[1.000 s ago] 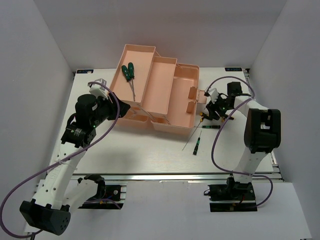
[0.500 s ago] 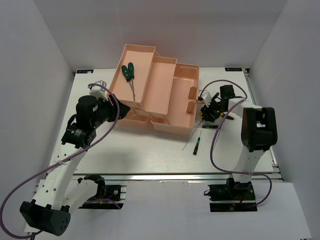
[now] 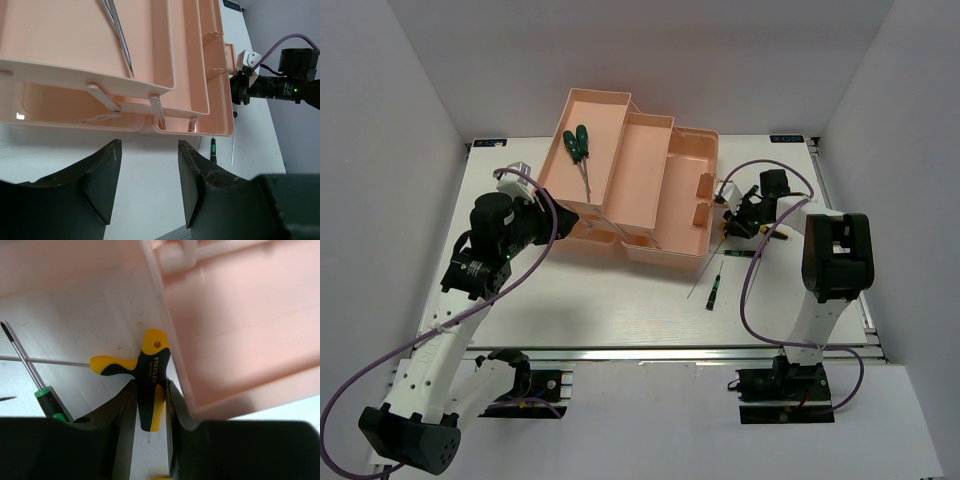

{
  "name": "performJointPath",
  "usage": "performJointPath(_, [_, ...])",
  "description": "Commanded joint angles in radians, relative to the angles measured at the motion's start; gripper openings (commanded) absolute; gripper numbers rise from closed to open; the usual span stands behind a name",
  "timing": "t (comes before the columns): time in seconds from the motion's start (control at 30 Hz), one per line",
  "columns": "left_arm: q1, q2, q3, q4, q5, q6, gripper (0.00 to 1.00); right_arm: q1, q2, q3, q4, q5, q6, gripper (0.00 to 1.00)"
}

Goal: Sort the tools into containers

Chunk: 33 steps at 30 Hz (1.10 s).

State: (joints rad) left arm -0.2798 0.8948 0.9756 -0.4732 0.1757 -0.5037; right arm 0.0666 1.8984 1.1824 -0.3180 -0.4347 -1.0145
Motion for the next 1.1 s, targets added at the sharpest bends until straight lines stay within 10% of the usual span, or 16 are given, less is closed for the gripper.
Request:
performJointPath(0.0, [-0.002, -0.031, -0.009, -0.016, -0.01, -0.009, 0.59, -0.022, 0.022, -0.017, -0.136, 0.014, -0.05, 0.0])
performJointPath(1.07, [-0.002, -0.057, -0.049, 0.091, 0.047, -0.004, 0.6, -0.167, -0.392, 0.153, -0.059, -0.334, 0.099, 0.0])
